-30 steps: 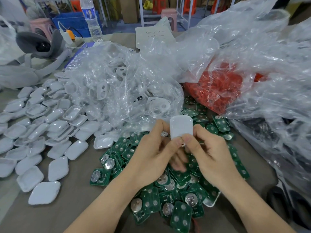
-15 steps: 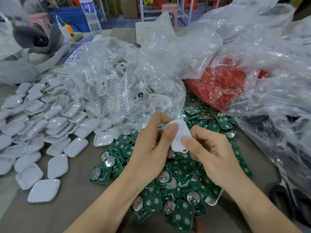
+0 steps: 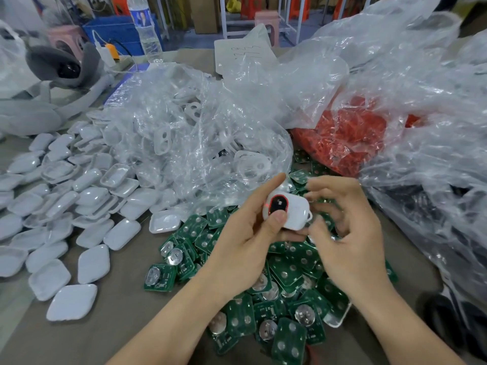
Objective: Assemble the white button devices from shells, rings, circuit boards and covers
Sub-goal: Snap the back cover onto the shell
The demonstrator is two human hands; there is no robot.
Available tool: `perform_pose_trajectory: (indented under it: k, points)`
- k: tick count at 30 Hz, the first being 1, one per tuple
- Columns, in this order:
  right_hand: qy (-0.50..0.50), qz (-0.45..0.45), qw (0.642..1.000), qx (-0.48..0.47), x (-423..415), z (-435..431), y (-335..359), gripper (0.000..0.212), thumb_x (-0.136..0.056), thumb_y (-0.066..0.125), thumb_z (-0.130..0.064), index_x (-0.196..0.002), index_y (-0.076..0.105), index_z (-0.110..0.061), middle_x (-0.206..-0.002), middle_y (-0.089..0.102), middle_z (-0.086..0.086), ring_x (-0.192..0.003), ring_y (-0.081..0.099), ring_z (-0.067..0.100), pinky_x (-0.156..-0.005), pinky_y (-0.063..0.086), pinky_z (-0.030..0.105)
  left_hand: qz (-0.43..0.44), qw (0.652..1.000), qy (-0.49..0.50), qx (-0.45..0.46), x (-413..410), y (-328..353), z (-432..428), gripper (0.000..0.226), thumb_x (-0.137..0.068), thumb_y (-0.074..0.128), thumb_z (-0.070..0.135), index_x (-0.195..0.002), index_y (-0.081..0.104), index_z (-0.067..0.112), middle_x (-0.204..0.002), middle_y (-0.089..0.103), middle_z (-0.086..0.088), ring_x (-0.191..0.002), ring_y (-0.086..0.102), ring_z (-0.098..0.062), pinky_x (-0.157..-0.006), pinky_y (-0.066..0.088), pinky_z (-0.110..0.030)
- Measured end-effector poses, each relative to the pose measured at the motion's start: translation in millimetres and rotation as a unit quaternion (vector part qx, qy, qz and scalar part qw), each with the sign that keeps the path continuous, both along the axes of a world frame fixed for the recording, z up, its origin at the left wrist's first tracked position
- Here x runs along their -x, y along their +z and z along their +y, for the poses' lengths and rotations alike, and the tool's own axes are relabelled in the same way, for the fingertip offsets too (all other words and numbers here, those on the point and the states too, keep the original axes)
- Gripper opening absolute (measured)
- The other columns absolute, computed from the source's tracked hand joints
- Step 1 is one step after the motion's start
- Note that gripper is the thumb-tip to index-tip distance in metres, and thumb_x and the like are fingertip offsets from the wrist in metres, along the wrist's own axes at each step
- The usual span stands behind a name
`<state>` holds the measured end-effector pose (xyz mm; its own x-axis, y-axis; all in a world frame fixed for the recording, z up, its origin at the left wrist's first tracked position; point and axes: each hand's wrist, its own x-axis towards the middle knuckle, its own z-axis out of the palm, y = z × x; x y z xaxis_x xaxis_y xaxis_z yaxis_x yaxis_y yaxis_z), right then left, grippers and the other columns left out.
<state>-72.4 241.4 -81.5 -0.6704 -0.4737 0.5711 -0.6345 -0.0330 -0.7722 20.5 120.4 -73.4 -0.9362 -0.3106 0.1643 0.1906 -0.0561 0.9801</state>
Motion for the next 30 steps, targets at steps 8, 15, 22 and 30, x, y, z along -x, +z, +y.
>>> perform_pose_trajectory:
  k: [8,15,22,30]
  points:
    - [0.093,-0.243,0.965,-0.009,1,1,9,0.015,-0.078,0.068,-0.018,-0.092,0.072,-0.024,-0.095,0.067,0.004,-0.073,0.065,0.015,-0.055,0.051,0.020,-0.025,1.000,-0.006,-0.004,1,-6,-4,0.051,-0.100,0.043,0.005,-0.139,0.037,0.036,-0.130,0.060,0.004,-0.109,0.067,-0.012,-0.087,0.056,-0.026]
    - [0.038,-0.197,0.978,-0.056,-3,-3,5,0.015,-0.086,0.065,-0.009,-0.092,0.066,-0.022,-0.094,0.068,0.002,-0.085,0.063,0.014,-0.068,0.051,0.019,-0.052,0.984,0.051,0.164,-1,-10,-3,0.049,-0.095,0.052,0.025,-0.137,0.042,0.049,-0.110,0.066,0.022,-0.098,0.070,-0.010,-0.090,0.057,-0.042]
    - [0.079,-0.231,0.969,-0.049,0,-1,9,0.018,-0.088,0.065,-0.005,-0.096,0.067,-0.021,-0.091,0.070,-0.001,-0.082,0.066,0.015,-0.067,0.054,0.023,-0.033,0.989,0.064,0.127,-1,-8,-4,0.045,-0.093,0.055,0.024,-0.133,0.048,0.045,-0.109,0.070,0.011,-0.097,0.071,-0.012,-0.086,0.059,-0.038]
    - [0.122,-0.248,0.961,-0.026,-2,1,11,0.016,-0.084,0.069,-0.007,-0.097,0.069,-0.016,-0.087,0.071,0.000,-0.070,0.067,0.016,-0.062,0.055,0.022,-0.009,0.997,0.077,-0.012,0,-6,-6,0.012,-0.089,0.061,0.022,-0.100,0.058,0.019,-0.096,0.073,0.005,-0.084,0.074,-0.018,-0.071,0.059,-0.023]
